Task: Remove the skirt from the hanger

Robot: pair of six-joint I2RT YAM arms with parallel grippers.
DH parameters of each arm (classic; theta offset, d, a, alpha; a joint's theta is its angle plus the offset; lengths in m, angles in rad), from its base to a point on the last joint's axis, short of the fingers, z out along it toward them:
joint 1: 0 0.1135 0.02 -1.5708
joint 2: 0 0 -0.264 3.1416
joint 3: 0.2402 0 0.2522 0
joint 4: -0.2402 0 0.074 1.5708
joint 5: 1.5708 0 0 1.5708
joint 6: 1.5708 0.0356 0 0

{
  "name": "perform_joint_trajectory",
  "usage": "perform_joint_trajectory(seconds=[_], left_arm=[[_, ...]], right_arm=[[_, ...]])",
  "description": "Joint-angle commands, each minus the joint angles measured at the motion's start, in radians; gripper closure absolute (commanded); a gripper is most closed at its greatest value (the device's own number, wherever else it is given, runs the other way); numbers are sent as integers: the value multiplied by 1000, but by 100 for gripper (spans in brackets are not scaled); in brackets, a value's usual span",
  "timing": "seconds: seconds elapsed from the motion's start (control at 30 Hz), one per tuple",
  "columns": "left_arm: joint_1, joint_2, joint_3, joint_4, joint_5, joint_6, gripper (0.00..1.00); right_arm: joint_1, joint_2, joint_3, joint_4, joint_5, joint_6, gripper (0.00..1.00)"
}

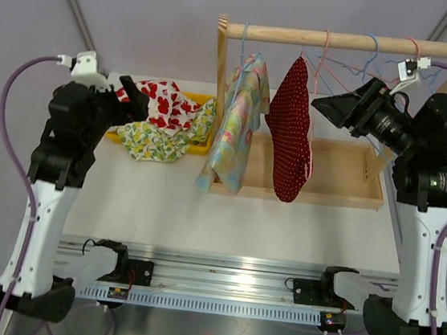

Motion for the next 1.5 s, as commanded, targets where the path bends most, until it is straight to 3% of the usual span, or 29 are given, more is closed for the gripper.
perform_joint_trajectory(seconds=[0.0,0.1,0.17,0.23,0.33,0.47,0.67,0.83,0.9,0.97,1.0,1.03,1.07,1.13,1.17,1.3,1.47], left_arm=[[-7,-90,-109,-83,56,-10,1],[-7,-224,-158,-110,122,-22,1],[-9,-262,-185,-116,141,-26,1],[-9,-286,-199,-125,147,-29,1],[-9,-303,-204,-142,148,-24,1],[-9,-309,-150,-172,203,-21,1],[-10,-251,162,-249,351,-29,1],[-25,-81,377,-265,478,-42,1],[-102,-28,503,-281,467,-42,1],[-209,81,678,-329,350,-30,1],[-360,136,753,-356,284,5,1],[-436,242,829,-387,148,22,1],[-529,309,1003,-445,116,33,1],[-597,403,1112,-478,70,34,1],[-640,441,1117,-458,32,36,1],[-942,397,764,-250,-189,63,1],[-1204,458,632,-119,-361,60,1]], right_arm=[[3,39,-54,109,-19,20,19],[6,57,-98,164,-23,49,20],[14,66,-127,192,-23,63,28],[31,82,-147,228,-23,83,51],[52,94,-138,230,-24,88,100],[54,97,-89,190,-7,66,100],[54,152,119,62,-13,33,100],[54,149,192,23,-7,42,100],[54,140,189,18,-4,43,100],[54,126,172,17,1,46,100],[55,120,164,14,3,48,100],[52,111,155,12,7,48,100],[54,106,152,11,12,48,100],[54,94,153,-4,27,46,100],[54,89,156,-14,33,40,100],[54,56,161,-75,72,7,100],[54,-4,164,-139,108,-9,100]])
